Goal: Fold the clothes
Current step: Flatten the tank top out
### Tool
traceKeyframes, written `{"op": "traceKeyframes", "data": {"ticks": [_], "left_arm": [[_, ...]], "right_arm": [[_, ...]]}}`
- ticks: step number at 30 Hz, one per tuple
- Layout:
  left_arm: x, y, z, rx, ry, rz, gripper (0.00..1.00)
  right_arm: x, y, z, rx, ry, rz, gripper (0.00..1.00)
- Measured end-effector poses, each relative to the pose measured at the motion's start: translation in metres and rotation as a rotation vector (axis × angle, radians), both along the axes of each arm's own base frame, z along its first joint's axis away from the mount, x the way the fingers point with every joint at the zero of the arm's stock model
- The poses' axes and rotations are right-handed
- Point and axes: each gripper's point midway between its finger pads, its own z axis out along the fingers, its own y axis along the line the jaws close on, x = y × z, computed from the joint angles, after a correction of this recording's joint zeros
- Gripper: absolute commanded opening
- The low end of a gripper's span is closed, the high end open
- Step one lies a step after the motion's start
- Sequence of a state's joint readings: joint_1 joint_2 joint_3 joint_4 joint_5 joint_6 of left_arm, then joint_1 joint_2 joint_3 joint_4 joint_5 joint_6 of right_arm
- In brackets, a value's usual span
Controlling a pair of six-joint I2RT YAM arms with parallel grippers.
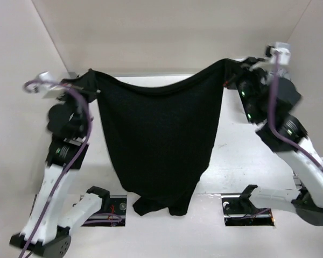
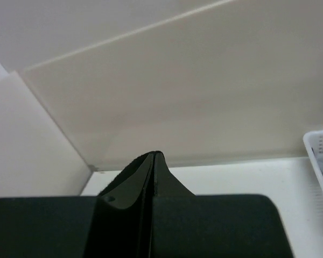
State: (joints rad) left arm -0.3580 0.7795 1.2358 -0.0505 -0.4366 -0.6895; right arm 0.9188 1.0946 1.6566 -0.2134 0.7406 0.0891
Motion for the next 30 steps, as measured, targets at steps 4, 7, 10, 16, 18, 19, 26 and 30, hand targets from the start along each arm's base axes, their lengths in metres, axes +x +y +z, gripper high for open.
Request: {"op": "traceKeyframes", "data": {"ticks": [4,7,10,16,18,19,26,30], "left_arm": [[0.090,0.006,-0.080,0.056,0.240,0.088,0.02],[0.150,0.015,-0.128,0.061,0.390,0.109,0.02],[0.196,0.016,-0.141,0.058,0.463,0.089,0.02],[0.200,0.015,-0.046,0.042,0.287,0.044,0.02],[0.181,0.021,-0.004,0.033,0.185,0.048,0.02],[0.169,0.026,0.012,0.029,0.144,0.055,0.02],[0.098,0.029,0.034,0.017,0.022,0.059,0.02],[0.081,0.017,-0.057,0.028,0.149,0.037,0.02]], "right_arm": [[0.086,-0.003,-0.055,-0.029,0.135,-0.020,0.00],[0.144,-0.001,-0.093,-0.029,0.256,-0.004,0.00],[0.188,0.004,-0.102,-0.014,0.332,0.031,0.00],[0.194,-0.004,-0.013,0.058,0.202,0.086,0.00],[0.172,-0.012,0.026,0.085,0.116,0.101,0.00],[0.159,-0.016,0.040,0.094,0.082,0.107,0.00],[0.085,-0.033,0.005,0.104,0.112,0.131,0.00],[0.063,-0.027,-0.111,0.088,0.289,0.138,0.00]]}}
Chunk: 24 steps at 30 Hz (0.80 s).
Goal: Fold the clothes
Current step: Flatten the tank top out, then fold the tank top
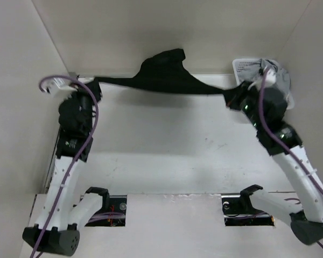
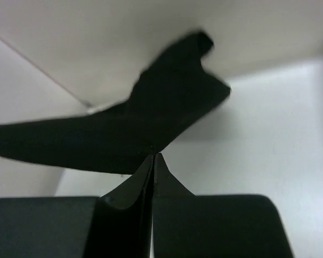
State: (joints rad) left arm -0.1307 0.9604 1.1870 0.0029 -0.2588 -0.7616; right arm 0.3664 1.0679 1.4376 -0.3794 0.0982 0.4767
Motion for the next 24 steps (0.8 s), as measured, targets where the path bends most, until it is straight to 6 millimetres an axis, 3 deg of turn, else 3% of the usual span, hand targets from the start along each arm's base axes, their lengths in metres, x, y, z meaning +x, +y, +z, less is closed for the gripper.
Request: {"op": "traceKeyframes", "data": {"ticks": [3,5,6,8,10,15,19,22,24], "left_arm": [[-0.020,-0.005,-0.105,0.023,0.182,-0.009,0.02],[-0.043,-0.004,-0.174,0.045,0.313,-0.013,0.02],[-0.056,-0.003,-0.199,0.053,0.365,-0.014,0.02],[-0.080,0.000,-0.230,0.054,0.424,-0.017,0.02],[-0.102,0.000,-0.245,0.041,0.454,-0.031,0.02],[-0.141,-0.006,-0.256,-0.024,0.495,-0.091,0.02],[-0.166,-0.006,-0.269,-0.063,0.567,-0.108,0.02],[-0.175,-0.001,-0.270,-0.083,0.582,-0.090,0.02],[-0.173,0.001,-0.272,-0.090,0.592,-0.074,0.02]], "right_arm": [[-0.032,0.011,-0.109,-0.035,0.171,0.039,0.00],[-0.060,0.016,-0.165,-0.058,0.254,0.071,0.00],[-0.073,0.018,-0.185,-0.066,0.281,0.087,0.00],[-0.097,0.022,-0.214,-0.063,0.313,0.125,0.00],[-0.119,0.027,-0.232,-0.042,0.332,0.168,0.00],[-0.177,0.045,-0.267,0.002,0.436,0.319,0.00],[-0.223,0.054,-0.283,0.005,0.540,0.434,0.00],[-0.242,0.058,-0.297,-0.038,0.594,0.468,0.00],[-0.241,0.060,-0.306,-0.103,0.609,0.438,0.00]]}}
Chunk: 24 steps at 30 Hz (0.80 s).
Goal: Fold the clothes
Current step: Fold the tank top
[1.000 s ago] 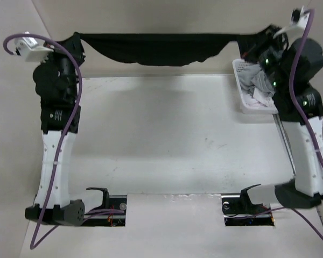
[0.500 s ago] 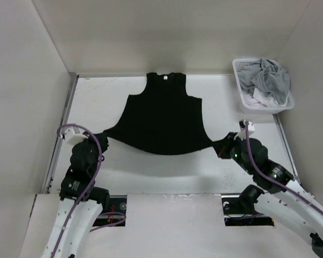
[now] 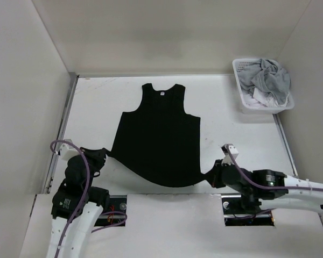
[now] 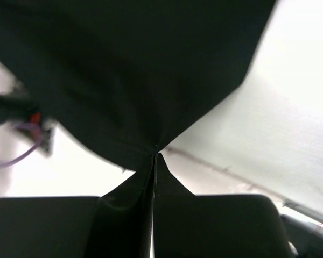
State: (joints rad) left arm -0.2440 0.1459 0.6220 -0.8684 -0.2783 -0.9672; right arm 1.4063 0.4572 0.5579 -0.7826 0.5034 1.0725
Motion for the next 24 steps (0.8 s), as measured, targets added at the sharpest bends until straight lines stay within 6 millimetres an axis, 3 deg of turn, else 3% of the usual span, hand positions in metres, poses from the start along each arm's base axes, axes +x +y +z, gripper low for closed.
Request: {"op": "traceKeyframes", "data": {"ticks": [3,7,14,19,20,23,24], "left_arm": [[0.016,0.001,0.000,0.004,0.020,0.027,0.02],[0.070,0.002,0.004,0.020,0.030,0.083,0.02],[0.204,0.004,-0.025,0.072,0.107,0.164,0.02],[0.306,0.009,-0.013,0.067,0.037,0.194,0.06],[0.326,0.010,-0.010,0.066,0.018,0.196,0.11],[0.376,0.011,-0.008,0.072,-0.023,0.192,0.44],[0.388,0.011,-0.012,0.074,-0.028,0.186,0.48]], "right_arm": [[0.033,0.001,-0.002,-0.102,-0.037,-0.102,0.00],[0.121,-0.004,0.014,-0.102,-0.084,-0.304,0.00],[0.295,-0.028,0.040,-0.041,-0.132,-0.490,0.00],[0.408,-0.033,0.065,0.019,-0.187,-0.516,0.01],[0.427,-0.035,0.069,0.029,-0.199,-0.521,0.05],[0.485,-0.036,0.079,0.068,-0.241,-0.543,0.43],[0.498,-0.036,0.077,0.075,-0.246,-0.549,0.50]]}}
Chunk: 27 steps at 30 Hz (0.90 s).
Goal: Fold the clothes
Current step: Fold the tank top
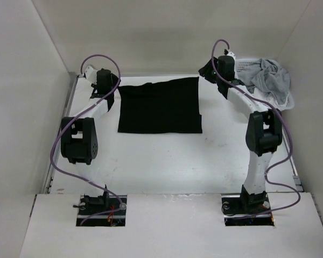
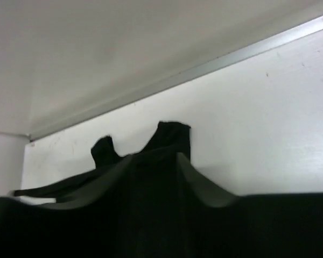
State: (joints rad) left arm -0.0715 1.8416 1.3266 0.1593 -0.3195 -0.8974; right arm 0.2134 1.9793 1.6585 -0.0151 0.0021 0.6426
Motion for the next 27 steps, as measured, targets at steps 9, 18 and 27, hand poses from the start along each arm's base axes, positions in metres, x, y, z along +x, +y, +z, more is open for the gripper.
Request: {"op": "traceKeyframes", "data": {"ticks": [9,18,27], "left_arm": [[-0.106,-0.010,-0.058,0.023,0.121,-0.046,0.34],[-0.222,-0.017,-0.113,-0.026,0.209,-0.131,0.40],[-0.231,-0.021,-0.156,-0.149,0.308,-0.146,0.41]], "right_arm": [[-0.065,-0.006,-0.105,-0.019,0.228,-0.002,0.14],[-0.215,0.032,-0.115,-0.041,0.188,0.126,0.08],[-0.242,0.013,-0.156,-0.034,0.248,0.059,0.33]]}}
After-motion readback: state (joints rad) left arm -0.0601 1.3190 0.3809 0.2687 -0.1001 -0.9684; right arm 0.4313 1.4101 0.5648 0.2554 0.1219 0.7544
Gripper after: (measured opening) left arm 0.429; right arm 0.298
